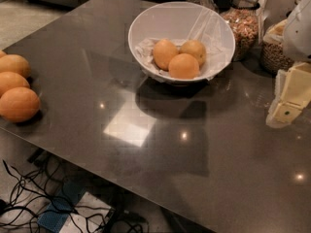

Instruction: Pick orange from white bowl

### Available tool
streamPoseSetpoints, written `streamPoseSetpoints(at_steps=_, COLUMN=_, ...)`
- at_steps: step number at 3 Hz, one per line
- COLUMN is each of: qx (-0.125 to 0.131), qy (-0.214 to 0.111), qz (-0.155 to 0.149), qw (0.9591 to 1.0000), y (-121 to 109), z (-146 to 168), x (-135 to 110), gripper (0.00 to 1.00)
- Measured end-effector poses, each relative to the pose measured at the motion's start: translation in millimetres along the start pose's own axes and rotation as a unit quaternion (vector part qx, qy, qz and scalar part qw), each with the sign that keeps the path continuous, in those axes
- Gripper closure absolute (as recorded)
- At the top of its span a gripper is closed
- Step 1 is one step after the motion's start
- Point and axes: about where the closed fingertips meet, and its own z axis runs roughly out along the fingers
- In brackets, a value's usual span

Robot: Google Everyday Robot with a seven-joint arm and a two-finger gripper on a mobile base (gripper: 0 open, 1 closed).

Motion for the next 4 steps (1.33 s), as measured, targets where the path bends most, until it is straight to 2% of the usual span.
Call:
streamPoseSetpoints(at_steps=1, qx=0.007, qy=-0.002, qz=0.002, qw=1.0000, y=-1, z=0, x=-2, gripper=0.00)
streamPoseSetpoints(at_steps=2, qx=0.020, qy=-0.029, qz=-0.004, qw=0.9994, y=-13, z=12, x=-13, gripper=0.00)
streamPoseSetpoints(at_steps=4, qx=0.064, qy=-0.114, qz=-0.047, qw=0.9903, y=-70, z=36, x=-53, gripper=0.00)
